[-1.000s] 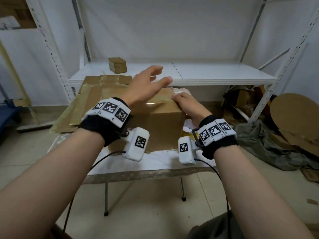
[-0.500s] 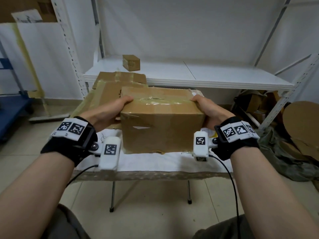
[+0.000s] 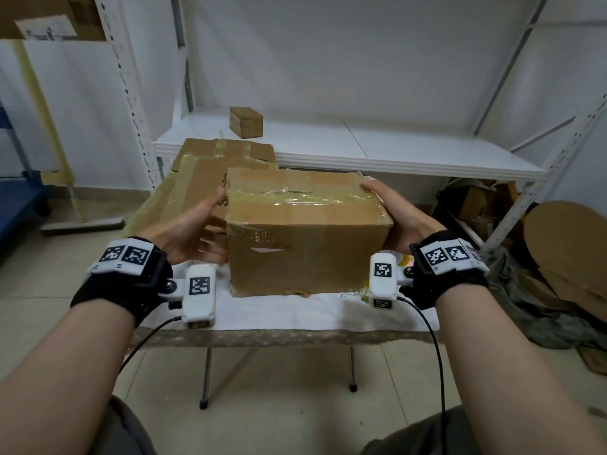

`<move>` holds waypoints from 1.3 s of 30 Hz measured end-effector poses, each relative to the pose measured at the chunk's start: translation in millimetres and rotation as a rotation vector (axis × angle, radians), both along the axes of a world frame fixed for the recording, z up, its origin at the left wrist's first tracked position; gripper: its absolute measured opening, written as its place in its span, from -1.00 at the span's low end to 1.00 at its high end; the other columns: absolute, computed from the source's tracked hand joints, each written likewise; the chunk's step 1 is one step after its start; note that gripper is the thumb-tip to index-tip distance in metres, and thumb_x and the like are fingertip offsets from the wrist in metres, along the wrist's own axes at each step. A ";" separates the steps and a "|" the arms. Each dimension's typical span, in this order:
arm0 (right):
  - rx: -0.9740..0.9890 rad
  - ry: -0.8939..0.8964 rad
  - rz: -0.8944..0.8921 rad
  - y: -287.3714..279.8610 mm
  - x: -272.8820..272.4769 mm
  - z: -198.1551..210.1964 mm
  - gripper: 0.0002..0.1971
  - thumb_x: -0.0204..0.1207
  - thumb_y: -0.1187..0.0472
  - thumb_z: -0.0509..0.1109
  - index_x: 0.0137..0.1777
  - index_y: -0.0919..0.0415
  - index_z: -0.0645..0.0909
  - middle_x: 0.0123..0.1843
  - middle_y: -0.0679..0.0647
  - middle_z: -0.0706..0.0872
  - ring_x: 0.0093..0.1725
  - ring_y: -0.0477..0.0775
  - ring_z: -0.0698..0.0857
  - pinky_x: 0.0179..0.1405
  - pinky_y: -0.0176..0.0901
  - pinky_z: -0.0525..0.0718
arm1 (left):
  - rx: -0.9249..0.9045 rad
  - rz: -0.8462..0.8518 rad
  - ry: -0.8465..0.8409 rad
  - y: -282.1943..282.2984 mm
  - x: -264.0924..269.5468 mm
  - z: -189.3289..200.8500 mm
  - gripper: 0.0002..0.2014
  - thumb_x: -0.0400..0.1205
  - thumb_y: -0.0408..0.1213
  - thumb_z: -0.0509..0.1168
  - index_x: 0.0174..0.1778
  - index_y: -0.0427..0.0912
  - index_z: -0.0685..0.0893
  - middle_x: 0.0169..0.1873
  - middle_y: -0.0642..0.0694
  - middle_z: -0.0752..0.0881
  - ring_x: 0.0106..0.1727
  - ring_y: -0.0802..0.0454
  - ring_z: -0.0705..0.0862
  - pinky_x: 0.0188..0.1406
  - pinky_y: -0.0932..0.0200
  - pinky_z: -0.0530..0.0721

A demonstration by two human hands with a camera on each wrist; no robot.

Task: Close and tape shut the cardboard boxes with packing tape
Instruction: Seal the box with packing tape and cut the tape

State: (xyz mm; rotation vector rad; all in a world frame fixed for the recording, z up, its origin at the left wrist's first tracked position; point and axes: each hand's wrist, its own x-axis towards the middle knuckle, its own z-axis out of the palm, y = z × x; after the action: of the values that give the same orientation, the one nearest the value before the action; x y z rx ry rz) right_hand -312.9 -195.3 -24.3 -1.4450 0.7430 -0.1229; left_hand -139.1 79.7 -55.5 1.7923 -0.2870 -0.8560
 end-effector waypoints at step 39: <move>0.063 0.018 0.110 -22.9 -11.6 -33.5 -0.57 0.73 -0.01 0.21 -0.39 0.12 0.36 -0.47 0.00 0.29 -0.46 -0.03 0.20 -0.43 -0.21 0.32 | -0.469 0.039 0.145 -20.9 -16.1 -3.0 -0.59 0.56 0.26 0.30 0.01 0.07 0.88 -0.22 0.01 0.42 -0.25 0.07 0.40 -0.25 0.06 0.85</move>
State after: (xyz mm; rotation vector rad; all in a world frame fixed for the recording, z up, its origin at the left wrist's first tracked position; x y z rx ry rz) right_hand -324.5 -218.2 -57.8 -1.4254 0.6747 -0.0020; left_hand -155.2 58.7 -58.5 1.2915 -0.3269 -0.8080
